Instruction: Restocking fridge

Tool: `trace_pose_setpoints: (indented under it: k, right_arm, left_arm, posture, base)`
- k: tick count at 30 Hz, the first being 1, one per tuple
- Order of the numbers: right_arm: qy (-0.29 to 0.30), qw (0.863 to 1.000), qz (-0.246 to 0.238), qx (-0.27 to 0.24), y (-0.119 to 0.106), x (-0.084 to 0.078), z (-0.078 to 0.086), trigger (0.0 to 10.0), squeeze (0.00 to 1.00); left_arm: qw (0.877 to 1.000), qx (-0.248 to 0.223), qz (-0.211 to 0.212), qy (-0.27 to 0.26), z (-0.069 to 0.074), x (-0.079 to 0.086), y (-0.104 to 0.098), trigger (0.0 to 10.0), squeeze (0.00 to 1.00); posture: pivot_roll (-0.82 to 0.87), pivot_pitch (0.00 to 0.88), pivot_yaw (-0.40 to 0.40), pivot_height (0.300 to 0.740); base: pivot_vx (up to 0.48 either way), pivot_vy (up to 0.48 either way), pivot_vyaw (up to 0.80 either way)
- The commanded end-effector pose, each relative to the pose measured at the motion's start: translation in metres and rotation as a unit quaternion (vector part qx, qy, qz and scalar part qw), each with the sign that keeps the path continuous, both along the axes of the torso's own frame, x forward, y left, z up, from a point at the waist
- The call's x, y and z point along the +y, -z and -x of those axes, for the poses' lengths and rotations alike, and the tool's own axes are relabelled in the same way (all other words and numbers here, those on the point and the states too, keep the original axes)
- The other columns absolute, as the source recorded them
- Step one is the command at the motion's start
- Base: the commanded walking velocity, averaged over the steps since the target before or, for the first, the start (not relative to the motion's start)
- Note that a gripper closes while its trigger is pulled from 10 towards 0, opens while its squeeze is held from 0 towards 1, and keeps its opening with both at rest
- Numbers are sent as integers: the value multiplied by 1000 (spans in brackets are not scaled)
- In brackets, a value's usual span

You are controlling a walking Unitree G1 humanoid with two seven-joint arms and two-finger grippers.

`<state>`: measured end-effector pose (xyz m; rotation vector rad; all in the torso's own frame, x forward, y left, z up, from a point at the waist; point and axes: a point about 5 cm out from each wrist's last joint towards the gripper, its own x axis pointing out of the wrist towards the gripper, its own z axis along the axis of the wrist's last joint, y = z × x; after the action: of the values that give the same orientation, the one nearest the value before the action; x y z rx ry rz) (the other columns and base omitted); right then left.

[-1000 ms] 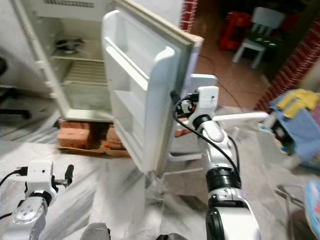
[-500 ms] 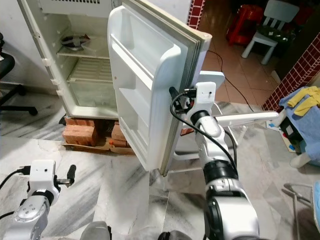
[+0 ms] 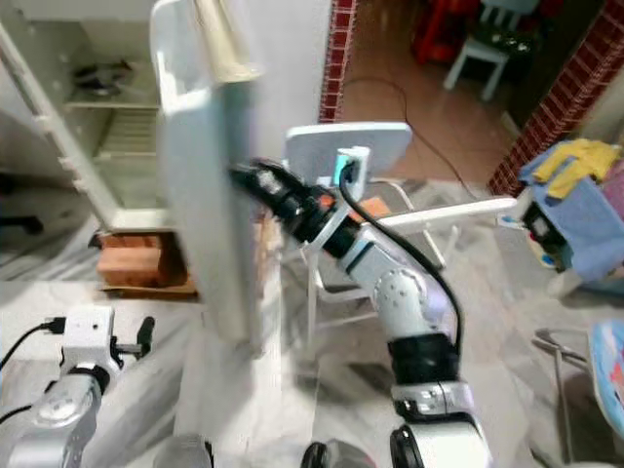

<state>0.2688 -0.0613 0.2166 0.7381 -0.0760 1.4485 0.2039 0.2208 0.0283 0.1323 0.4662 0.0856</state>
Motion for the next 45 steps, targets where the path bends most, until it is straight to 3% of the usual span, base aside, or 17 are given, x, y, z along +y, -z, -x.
trace_pose_setpoints:
  k: [1, 3, 5, 6, 8, 9, 10, 11, 12, 15, 16, 17, 19, 22, 26, 37, 45]
  right_arm:
    - [-23, 999, 18, 18, 15, -3, 11, 10000, 0]
    - [31, 996, 72, 44, 40, -12, 1, 10000, 0]
    - [54, 993, 93, 50, 47, -15, -3, 10000, 0]
    - [104, 984, 136, 54, 57, -19, -9, 10000, 0]
    - [163, 969, 174, 71, 69, -23, -18, 10000, 0]
    - [231, 944, 225, 76, 84, -30, -30, 10000, 0]
    - [307, 902, 298, 54, 98, -41, -37, 10000, 0]
    - [323, 892, 313, 48, 101, -43, -38, 10000, 0]
    - [367, 871, 323, 51, 105, -52, -41, 10000, 0]
    - [427, 840, 326, 76, 110, -65, -43, 10000, 0]
    - [458, 820, 333, 88, 115, -73, -42, 10000, 0]
    - [458, 820, 333, 88, 115, -73, -42, 10000, 0]
    - [502, 789, 337, 106, 123, -84, -38, 10000, 0]
    - [534, 768, 335, 112, 130, -89, -33, 10000, 0]
    - [550, 757, 331, 123, 139, -87, -31, 10000, 0]
    - [578, 739, 331, 101, 135, -87, -36, 10000, 0]
    - [585, 734, 331, 100, 136, -88, -38, 10000, 0]
  left_arm:
    - [1000, 7, -2, 4, 2, 2, 2, 10000, 0]
    - [1000, 9, -4, 14, 0, 0, 3, 10000, 0]
    - [1000, 9, -4, 16, -1, 1, 3, 10000, 0]
    - [1000, 9, -4, 17, -2, 2, 3, 10000, 0]
    - [1000, 9, -3, 19, -3, 2, 3, 10000, 0]
    - [1000, 6, -4, 23, -5, 2, 2, 10000, 0]
    - [1000, 2, 0, 21, -6, 2, 1, 10000, 0]
    - [1000, 1, 2, 20, -7, 2, 1, 10000, 0]
    - [1000, 2, -1, 19, -7, 2, 1, 10000, 0]
    - [1000, -3, -4, 24, -9, 2, 0, 10000, 0]
    - [1000, -8, -4, 26, -10, 1, -1, 10000, 0]
    - [1000, -8, -4, 26, -10, 1, -1, 10000, 0]
    - [1000, -12, 4, 22, -11, 1, -2, 10000, 0]
    - [1000, -12, 15, 22, -13, 2, -1, 10000, 0]
    - [999, -12, 31, 16, -15, 1, 1, 10000, 0]
    - [999, -16, 35, 31, -19, -4, 1, 10000, 0]
    - [999, -21, 36, 28, -19, -3, 0, 10000, 0]
  posture:
    - [232, 12, -88, 740]
    - [227, 10, -81, 740]
    - [226, 8, -78, 740]
    - [222, 5, -75, 740]
    - [221, 2, -73, 740]
    - [221, 0, -72, 740]
    - [220, 0, -72, 740]
    - [220, 0, -72, 740]
    - [220, 0, -74, 740]
    - [220, 0, -74, 740]
    - [220, 0, -74, 740]
    - [220, 0, -74, 740]
    - [222, 0, -89, 740]
    - [222, 0, -95, 740]
    - [217, 0, -94, 740]
    - [195, 0, -90, 740]
    - [195, 0, -91, 740]
  base:
    - [0, 0, 0]
    - [0, 0, 0]
    - [0, 0, 0]
    - [0, 0, 0]
    - [0, 0, 0]
    - [0, 0, 0]
    - [0, 0, 0]
    - [0, 0, 0]
    - [0, 0, 0]
    - [0, 116, 0]
    - [0, 480, 0]
    - [0, 480, 0]
    - [0, 480, 0]
    - [0, 480, 0]
    - [0, 480, 0]
    - [0, 480, 0]
    - [0, 480, 0]
